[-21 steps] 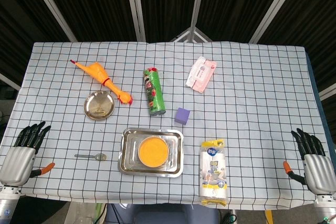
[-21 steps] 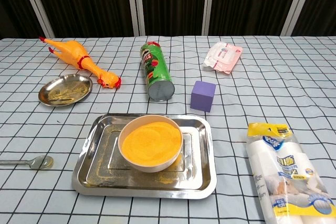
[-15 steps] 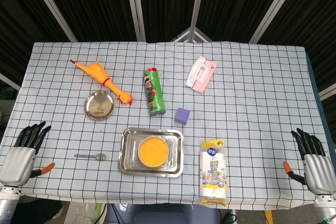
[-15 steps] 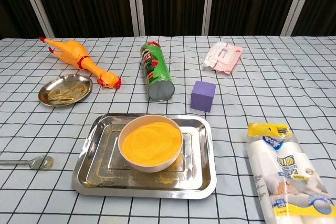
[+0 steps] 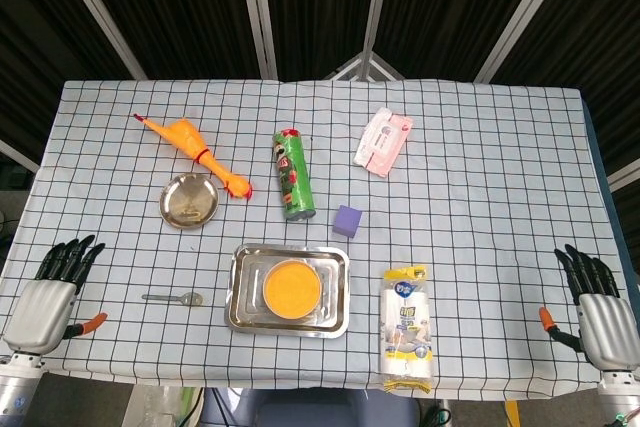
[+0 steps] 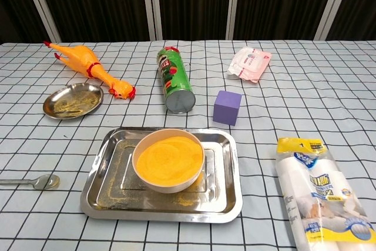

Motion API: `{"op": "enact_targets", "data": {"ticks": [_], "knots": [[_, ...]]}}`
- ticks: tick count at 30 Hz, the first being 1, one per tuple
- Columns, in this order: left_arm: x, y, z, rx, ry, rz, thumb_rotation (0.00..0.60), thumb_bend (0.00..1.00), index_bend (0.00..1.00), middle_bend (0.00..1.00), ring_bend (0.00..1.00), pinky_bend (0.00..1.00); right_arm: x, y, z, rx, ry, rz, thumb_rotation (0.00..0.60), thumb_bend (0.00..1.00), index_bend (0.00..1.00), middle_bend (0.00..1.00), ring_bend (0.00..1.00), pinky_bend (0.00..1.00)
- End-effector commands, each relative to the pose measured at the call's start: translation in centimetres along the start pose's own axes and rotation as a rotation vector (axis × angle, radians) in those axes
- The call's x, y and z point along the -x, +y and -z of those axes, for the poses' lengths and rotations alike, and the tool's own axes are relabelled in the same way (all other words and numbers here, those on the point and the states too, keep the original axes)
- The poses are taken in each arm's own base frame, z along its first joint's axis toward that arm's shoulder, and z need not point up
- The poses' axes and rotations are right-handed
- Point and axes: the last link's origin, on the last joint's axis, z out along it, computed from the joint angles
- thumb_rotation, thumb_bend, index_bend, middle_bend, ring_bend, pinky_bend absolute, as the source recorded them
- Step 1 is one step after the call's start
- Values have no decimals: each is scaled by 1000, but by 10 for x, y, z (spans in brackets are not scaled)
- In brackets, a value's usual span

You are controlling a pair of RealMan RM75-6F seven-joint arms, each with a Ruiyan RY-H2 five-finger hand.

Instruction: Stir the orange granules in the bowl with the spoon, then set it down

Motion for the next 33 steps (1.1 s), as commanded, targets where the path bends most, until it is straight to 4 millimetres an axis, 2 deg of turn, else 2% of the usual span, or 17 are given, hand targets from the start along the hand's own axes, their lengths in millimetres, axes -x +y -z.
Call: {"op": "enact_targets", "data": {"ticks": [1,3,6,9,12,18,33], "knots": [[6,3,-8,-14,-45,-15,600,150,30,200,261,298,0,0,1,-1,-2,1,600,405,0,0,0,0],[10,5,-12,-21,-74,-30,600,163,135,409,472,465,0,0,1,-2,0,2,600,405,0,0,0,0],[19,7,-18,-35,-125,-51,600,191,298,650,679,673,0,0,1,0,1,-2,600,405,0,0,0,0],[28,8,-28,-54,-170,-67,600,238,370,822,821,806,0,0,1,0,3,-3,600,405,0,0,0,0],[35,9,-36,-71,-203,-83,600,308,410,924,903,874,0,0,1,-3,1,1,600,404,0,0,0,0],[48,16,-49,-84,-247,-110,600,428,452,989,953,918,0,0,1,0,0,-2,600,404,0,0,0,0],[73,34,-68,-93,-280,-134,600,439,454,991,957,921,1,0,0,2,-5,-12,600,405,0,0,0,0]]}}
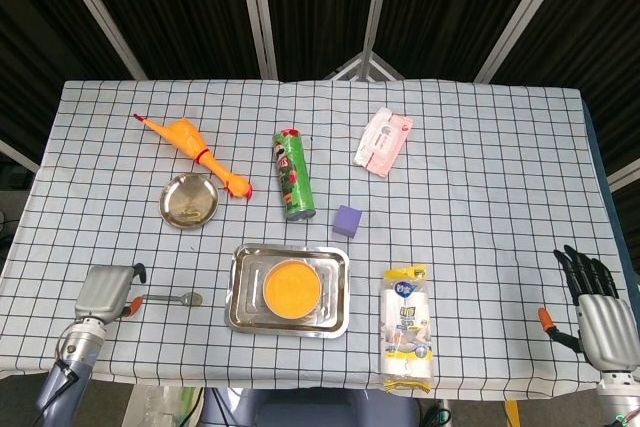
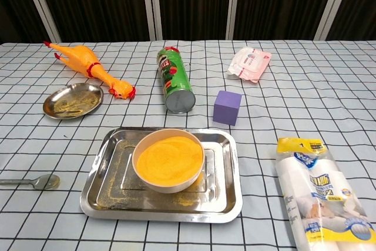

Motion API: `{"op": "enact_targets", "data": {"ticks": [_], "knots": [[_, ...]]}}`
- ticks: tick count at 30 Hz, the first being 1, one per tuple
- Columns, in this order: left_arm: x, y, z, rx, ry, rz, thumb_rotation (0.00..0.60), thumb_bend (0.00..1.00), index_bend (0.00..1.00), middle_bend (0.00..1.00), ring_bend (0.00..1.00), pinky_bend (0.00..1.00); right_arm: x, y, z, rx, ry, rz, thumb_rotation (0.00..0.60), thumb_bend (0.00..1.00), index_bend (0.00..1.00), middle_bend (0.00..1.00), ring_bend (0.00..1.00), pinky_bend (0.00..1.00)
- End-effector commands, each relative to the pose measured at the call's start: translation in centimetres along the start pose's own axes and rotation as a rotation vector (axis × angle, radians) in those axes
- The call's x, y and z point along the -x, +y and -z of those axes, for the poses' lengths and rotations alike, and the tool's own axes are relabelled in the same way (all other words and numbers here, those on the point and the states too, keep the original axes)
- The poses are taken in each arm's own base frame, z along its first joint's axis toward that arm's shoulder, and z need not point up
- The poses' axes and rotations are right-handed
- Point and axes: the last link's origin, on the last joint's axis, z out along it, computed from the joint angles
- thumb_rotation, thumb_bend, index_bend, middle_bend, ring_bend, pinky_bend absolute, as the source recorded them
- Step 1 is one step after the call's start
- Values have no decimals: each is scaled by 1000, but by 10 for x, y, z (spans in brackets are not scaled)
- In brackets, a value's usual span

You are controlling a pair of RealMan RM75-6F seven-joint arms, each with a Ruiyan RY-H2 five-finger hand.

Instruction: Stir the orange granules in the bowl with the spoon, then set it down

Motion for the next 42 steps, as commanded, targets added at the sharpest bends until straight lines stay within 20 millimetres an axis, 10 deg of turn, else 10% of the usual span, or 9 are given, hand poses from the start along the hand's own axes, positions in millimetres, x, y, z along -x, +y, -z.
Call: {"op": "enact_targets", "data": {"ticks": [1,42], "knots": [[3,5,-3,7,3,-14,600,439,457,992,957,921,0,0,0,0,-1,-2,600,405,0,0,0,0],[15,32,-4,60,-9,26,600,543,527,993,957,921,0,0,-1,1,-2,-9,600,403,0,0,0,0]]}}
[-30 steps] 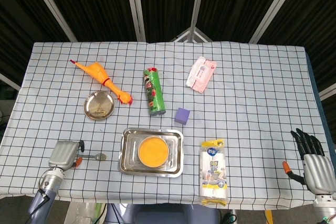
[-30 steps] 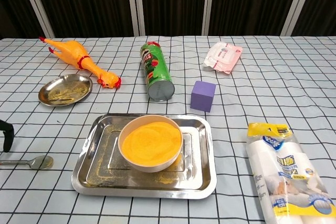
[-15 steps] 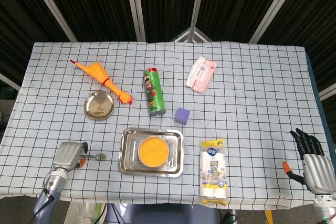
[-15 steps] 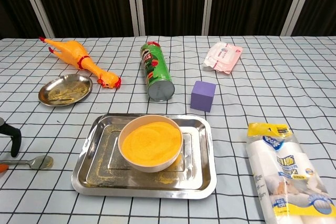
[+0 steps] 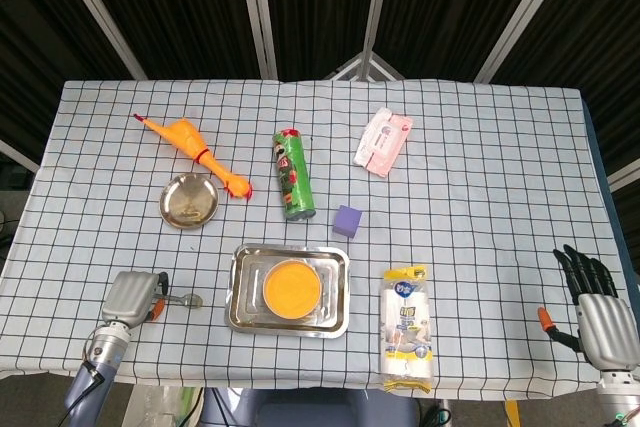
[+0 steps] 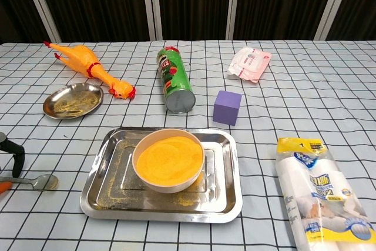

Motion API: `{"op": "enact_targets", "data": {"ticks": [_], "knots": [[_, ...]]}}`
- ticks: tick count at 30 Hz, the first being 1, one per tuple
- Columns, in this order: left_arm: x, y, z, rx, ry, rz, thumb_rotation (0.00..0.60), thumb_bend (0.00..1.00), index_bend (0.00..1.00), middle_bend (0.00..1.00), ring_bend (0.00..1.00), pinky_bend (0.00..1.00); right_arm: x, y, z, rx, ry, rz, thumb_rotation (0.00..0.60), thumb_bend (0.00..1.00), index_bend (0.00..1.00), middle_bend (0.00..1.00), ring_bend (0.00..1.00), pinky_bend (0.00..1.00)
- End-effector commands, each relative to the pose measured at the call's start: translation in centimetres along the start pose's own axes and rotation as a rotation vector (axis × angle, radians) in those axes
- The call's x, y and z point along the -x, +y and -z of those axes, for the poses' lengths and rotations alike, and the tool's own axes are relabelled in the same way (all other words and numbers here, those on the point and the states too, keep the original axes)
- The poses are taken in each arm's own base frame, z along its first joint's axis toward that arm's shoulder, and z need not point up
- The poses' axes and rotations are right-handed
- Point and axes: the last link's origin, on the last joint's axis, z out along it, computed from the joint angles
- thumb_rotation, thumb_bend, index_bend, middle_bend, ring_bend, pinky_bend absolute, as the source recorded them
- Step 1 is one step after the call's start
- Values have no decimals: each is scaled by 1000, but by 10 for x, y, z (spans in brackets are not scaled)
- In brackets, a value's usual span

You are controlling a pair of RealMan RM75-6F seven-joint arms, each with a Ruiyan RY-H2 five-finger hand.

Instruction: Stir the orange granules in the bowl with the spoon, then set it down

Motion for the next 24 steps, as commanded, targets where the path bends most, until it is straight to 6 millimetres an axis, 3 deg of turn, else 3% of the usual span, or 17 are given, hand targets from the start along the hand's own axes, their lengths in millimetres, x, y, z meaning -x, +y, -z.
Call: {"op": "enact_targets", "data": {"ticks": [1,5,13,20,24], "knots": [[-5,1,1,4,15,16,600,543,527,993,957,921,0,0,0,0,0,-2,600,404,0,0,0,0],[-16,2,1,11,46,39,600,543,522,993,957,921,0,0,0,0,0,-1,600,405,0,0,0,0],[-62,16,-3,58,139,56,600,543,524,994,957,925,0,-1,0,-2,0,2,600,405,0,0,0,0],[-97,58,-3,155,174,-16,600,543,526,994,957,925,0,-1,0,-4,-1,3,600,404,0,0,0,0],[-107,83,-5,190,165,-59,600,543,525,994,957,925,0,-1,0,-4,0,1,600,405,0,0,0,0]]}}
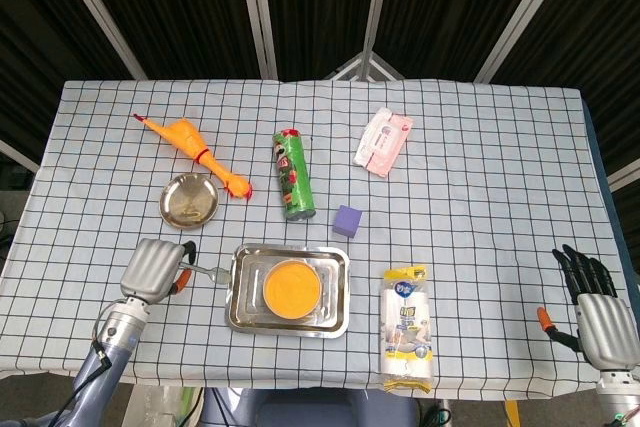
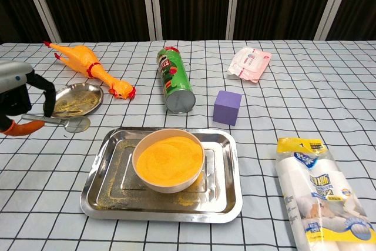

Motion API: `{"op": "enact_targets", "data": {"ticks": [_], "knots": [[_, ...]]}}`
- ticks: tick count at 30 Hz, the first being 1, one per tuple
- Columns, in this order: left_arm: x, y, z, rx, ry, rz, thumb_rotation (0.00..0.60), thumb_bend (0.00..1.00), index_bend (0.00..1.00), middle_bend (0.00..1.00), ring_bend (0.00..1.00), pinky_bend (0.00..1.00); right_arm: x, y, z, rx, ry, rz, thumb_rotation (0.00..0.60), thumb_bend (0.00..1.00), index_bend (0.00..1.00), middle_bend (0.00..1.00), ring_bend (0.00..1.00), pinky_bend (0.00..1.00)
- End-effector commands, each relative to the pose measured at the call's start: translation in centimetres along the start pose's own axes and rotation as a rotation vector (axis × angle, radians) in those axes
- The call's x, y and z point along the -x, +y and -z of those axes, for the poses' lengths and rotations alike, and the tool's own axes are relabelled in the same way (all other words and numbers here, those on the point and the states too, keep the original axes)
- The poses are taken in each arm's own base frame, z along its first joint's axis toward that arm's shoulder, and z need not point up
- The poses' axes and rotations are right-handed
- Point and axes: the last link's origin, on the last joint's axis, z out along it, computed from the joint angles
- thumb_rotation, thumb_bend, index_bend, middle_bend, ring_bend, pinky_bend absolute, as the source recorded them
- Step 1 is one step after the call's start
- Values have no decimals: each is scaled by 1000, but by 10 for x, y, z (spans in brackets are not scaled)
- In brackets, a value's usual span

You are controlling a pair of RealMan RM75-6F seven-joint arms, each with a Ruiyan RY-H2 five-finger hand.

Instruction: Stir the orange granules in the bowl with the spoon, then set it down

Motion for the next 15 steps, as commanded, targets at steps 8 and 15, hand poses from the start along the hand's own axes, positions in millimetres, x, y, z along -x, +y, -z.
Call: {"op": "enact_targets", "data": {"ticks": [8,15], "knots": [[-22,79,-27,78,-63,-134,600,543,519,992,956,925,0,0,-1,0,1,-10,600,404,0,0,0,0],[-16,109,-40,74,-107,-186,600,544,513,989,953,925,0,1,-2,0,-3,-18,600,405,0,0,0,0]]}}
